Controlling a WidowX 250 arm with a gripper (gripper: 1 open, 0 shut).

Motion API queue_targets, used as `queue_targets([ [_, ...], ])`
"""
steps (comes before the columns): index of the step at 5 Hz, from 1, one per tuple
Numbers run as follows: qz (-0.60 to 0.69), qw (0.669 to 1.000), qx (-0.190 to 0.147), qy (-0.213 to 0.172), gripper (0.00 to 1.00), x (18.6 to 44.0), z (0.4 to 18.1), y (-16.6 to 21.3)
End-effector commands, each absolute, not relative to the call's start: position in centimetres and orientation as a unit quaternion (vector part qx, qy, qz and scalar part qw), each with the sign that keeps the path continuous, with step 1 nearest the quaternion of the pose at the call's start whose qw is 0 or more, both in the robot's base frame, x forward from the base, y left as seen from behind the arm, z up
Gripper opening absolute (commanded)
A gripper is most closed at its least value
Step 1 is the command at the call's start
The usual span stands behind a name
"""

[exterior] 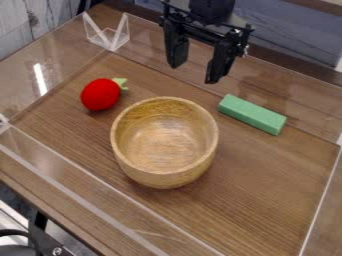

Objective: Put the green block in the brown bowl

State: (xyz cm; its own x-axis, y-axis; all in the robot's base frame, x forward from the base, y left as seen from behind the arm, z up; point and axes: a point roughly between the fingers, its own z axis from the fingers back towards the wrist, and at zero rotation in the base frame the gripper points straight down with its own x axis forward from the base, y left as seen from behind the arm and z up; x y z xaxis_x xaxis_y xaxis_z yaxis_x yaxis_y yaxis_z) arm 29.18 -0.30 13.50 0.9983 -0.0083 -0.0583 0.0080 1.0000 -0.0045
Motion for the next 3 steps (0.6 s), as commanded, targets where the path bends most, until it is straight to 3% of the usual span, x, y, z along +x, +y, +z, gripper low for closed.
queue_targets([
  [1,-0.022,0.999,-0.005,0.045,1.0,29.5,11.0,-0.9],
  [3,-0.096,0.994,-0.011,0.043,1.0,32.9,9.3,-6.8],
])
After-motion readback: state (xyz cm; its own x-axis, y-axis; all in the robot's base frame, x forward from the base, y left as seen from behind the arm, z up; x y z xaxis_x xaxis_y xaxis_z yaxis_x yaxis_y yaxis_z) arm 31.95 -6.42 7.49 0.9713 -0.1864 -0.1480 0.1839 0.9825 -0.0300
